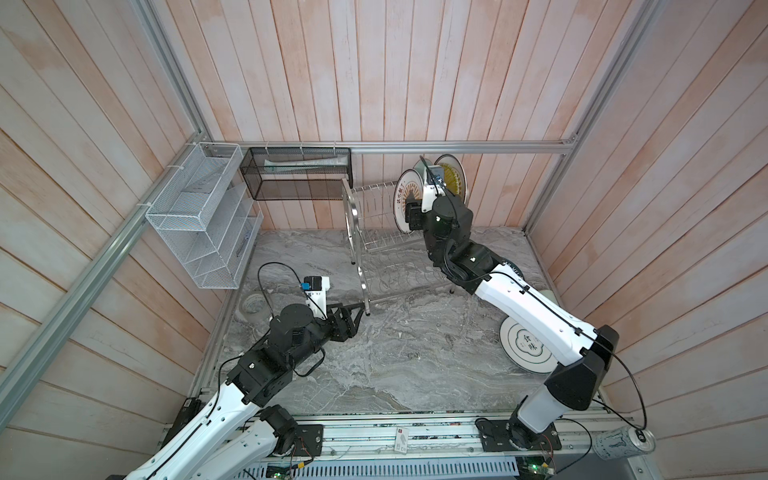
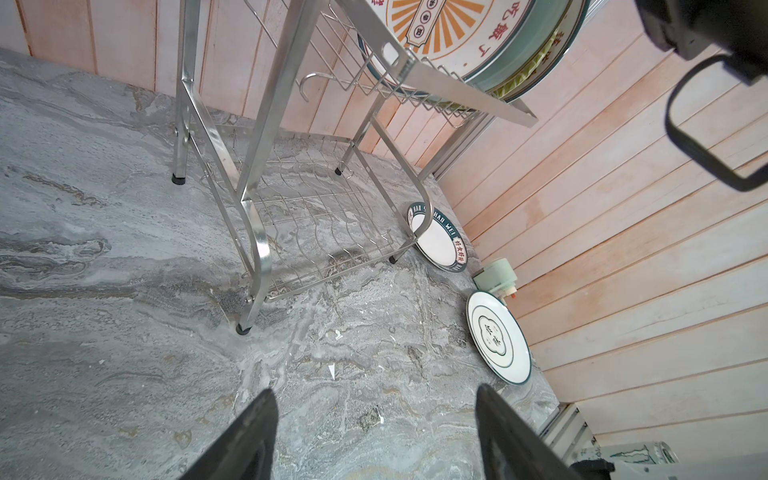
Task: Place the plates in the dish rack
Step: 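Open the right gripper and withdraw it from the rack toward the table plates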
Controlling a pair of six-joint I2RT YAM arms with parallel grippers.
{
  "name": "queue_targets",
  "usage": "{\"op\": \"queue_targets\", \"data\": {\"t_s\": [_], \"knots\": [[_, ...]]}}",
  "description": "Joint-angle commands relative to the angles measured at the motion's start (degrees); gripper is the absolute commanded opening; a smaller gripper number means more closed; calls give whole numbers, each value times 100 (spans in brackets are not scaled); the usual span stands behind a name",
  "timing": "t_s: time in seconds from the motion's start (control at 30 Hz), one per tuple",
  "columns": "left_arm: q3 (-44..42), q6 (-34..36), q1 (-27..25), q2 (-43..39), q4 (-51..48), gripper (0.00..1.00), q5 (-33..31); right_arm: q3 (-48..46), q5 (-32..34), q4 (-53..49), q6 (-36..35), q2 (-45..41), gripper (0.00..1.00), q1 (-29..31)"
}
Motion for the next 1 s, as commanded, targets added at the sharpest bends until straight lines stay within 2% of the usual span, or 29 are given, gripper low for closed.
{"op": "queue_targets", "data": {"t_s": [0.0, 0.23, 0.57, 0.77, 0.97], "knots": [[7, 110, -17, -28, 246, 76, 83, -235, -204, 259, 141, -340, 73, -6], [-15, 135, -15, -151, 316, 76, -7, -696, -379, 494, 215, -949, 73, -6], [-130, 105, -16, -245, 570, 76, -113, -1499, -250, 612, 66, -1845, 73, -62], [-179, 114, -13, -165, 793, 76, -185, -1908, -356, 411, 224, -2480, 72, -389], [-344, 137, -16, -119, 1013, 76, -95, -2338, -633, 16, 580, -3043, 72, -1041]]}}
